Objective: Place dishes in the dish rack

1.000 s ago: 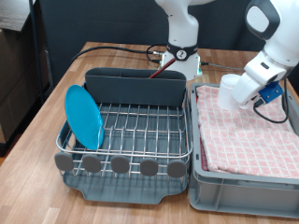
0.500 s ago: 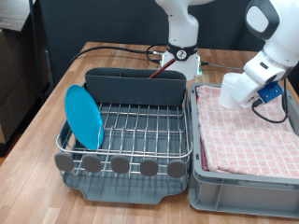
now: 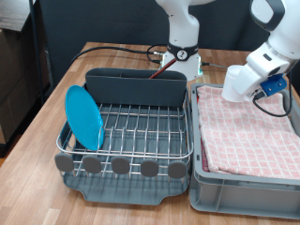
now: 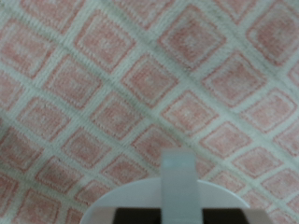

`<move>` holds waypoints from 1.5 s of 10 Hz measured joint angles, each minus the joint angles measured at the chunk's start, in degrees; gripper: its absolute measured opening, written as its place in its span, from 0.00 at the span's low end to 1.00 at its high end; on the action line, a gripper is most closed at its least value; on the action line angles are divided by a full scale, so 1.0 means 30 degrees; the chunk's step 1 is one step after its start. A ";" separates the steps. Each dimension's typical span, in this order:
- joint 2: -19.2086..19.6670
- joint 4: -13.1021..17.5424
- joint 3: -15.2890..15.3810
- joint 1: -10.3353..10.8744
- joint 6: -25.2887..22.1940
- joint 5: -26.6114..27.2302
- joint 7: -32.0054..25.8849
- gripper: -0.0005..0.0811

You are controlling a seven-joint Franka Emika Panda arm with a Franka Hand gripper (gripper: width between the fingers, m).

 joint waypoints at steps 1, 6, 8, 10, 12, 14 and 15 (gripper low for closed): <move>-0.0243 0.0121 -0.0100 -0.0017 -0.0074 0.0166 0.0207 0.10; -0.2305 -0.0082 -0.0979 -0.0239 0.0725 -0.0315 0.2658 0.10; -0.2122 -0.0035 -0.1003 -0.0223 0.0853 -0.0676 0.2695 0.10; -0.1498 0.0612 -0.1470 -0.0371 0.1813 -0.2051 0.2807 0.10; -0.0579 0.1918 -0.2065 -0.0616 0.1888 -0.2656 0.2792 0.10; 0.0328 0.3280 -0.2656 -0.0820 0.1957 -0.2655 0.2797 0.10; 0.0799 0.4034 -0.2960 -0.0918 0.1778 -0.2655 0.3225 0.10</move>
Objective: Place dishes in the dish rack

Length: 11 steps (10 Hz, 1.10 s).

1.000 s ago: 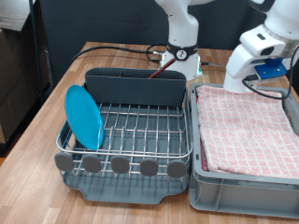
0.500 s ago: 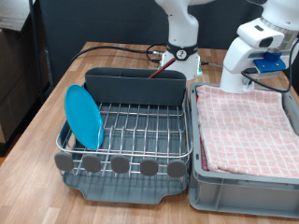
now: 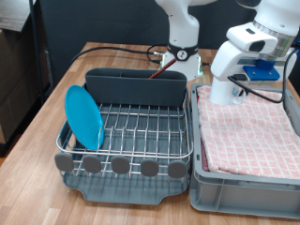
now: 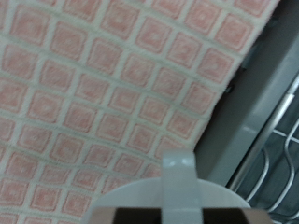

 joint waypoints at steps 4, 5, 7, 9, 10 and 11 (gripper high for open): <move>0.1605 0.2276 -0.0731 -0.0006 -0.0612 -0.1273 0.0807 0.10; 0.1603 0.2205 -0.0767 -0.0035 -0.0447 -0.0966 0.0820 0.10; 0.1597 0.1689 -0.1108 -0.0293 0.1096 -0.0223 0.0876 0.10; 0.1561 0.0796 -0.1614 -0.0718 0.3441 0.0197 0.0999 0.10; 0.1495 0.0359 -0.1898 -0.0926 0.4249 0.0305 0.1002 0.10; 0.1415 0.0082 -0.2104 -0.1131 0.4530 0.0422 0.0893 0.10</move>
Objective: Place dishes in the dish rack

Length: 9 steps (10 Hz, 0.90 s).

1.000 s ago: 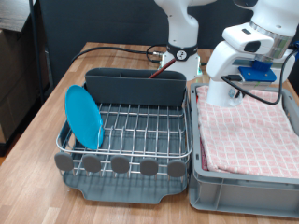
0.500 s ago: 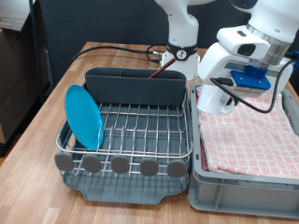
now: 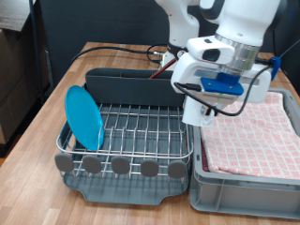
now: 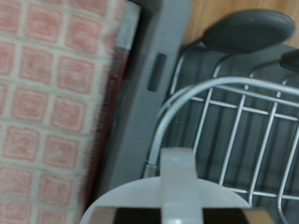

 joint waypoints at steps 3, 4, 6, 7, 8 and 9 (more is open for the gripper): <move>-0.0147 0.0010 -0.0269 -0.0670 -0.0125 0.0839 -0.2079 0.10; -0.0145 0.0277 -0.0277 -0.0895 -0.0137 0.1076 -0.3098 0.10; -0.0115 0.0467 -0.0225 -0.0982 -0.0281 0.1266 -0.3704 0.10; -0.0032 0.0515 -0.0137 -0.0998 -0.0262 0.1700 -0.4116 0.10; 0.0188 0.0686 -0.0041 -0.1014 0.0346 0.2111 -0.4610 0.10; 0.0528 0.0912 -0.0007 -0.1024 0.1391 0.2428 -0.4677 0.10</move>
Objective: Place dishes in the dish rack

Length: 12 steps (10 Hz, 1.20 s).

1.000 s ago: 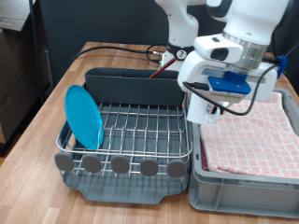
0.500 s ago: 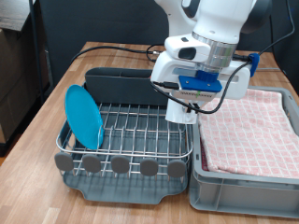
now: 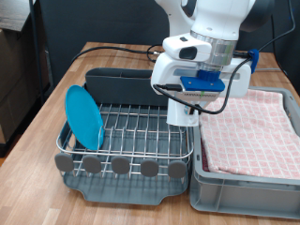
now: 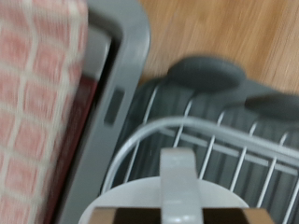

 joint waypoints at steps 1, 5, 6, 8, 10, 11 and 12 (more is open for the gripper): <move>0.0406 0.0326 0.0000 -0.0009 0.0610 0.0392 0.0028 0.10; 0.1956 0.2326 -0.0153 -0.0052 0.0265 0.0884 0.0748 0.10; 0.2286 0.2863 -0.0235 -0.0057 -0.0154 0.0884 0.0892 0.10; 0.3022 0.3921 -0.0293 -0.0202 -0.0719 0.1052 0.0982 0.10; 0.3832 0.4829 -0.0228 -0.0512 -0.0717 0.1377 0.0948 0.10; 0.4230 0.5285 -0.0139 -0.0704 -0.0787 0.1644 0.0798 0.10; 0.4622 0.5752 0.0013 -0.0928 -0.0936 0.1920 0.0637 0.10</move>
